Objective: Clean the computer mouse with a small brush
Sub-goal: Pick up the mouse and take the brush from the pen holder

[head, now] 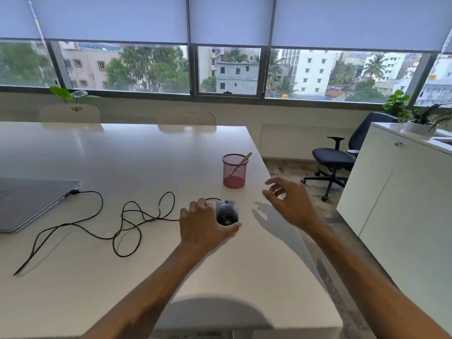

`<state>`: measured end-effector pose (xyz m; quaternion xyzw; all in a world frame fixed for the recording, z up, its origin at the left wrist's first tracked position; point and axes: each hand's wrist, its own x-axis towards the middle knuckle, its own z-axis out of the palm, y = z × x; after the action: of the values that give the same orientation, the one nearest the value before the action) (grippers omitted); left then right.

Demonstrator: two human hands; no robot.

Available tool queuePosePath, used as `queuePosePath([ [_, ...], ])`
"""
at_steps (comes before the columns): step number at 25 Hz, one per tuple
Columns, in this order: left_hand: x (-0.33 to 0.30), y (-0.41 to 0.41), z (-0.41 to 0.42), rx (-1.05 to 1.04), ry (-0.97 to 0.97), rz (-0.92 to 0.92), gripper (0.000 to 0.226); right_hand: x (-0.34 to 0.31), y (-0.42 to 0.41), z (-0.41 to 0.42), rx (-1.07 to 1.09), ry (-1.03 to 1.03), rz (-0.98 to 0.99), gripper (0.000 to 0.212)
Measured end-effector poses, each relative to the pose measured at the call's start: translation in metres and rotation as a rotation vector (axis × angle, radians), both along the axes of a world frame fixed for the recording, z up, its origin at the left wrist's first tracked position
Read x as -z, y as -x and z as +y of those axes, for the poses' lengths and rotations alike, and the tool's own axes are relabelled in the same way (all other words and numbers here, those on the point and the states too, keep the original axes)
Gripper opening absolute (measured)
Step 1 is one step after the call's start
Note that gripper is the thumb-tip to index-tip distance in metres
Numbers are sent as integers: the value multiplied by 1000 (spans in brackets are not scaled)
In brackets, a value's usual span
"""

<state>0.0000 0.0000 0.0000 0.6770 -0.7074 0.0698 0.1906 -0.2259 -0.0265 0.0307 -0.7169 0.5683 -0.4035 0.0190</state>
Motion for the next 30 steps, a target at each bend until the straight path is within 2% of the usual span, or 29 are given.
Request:
queuePosePath([
  [3, 2, 11, -18, -48, 9, -37, 86, -13, 9, -52, 34, -30, -31, 34],
  [8, 16, 20, -35, -71, 57, 32, 77, -29, 7, -134, 59, -110, 20, 50],
  [13, 20, 21, -40, -109, 39, -12, 91, -21, -8, -196, 134, -230, 40, 53],
  [16, 20, 24, -41, -159, 49, -55, 96, -19, -16, -210, 172, -233, 87, 38],
  [19, 20, 27, -43, -182, 13, -81, 93, -22, -27, -219, 133, -197, -3, 20],
  [23, 23, 30, -44, -194, -5, -80, 92, -26, -44, -216, -43, -177, -92, 16],
  [26, 22, 29, -42, -181, 15, -63, 87, -27, -50, -206, -112, -192, -79, 5],
  [30, 20, 21, -35, -153, 84, 6, 78, -47, -47, -180, -61, 35, -86, 11],
])
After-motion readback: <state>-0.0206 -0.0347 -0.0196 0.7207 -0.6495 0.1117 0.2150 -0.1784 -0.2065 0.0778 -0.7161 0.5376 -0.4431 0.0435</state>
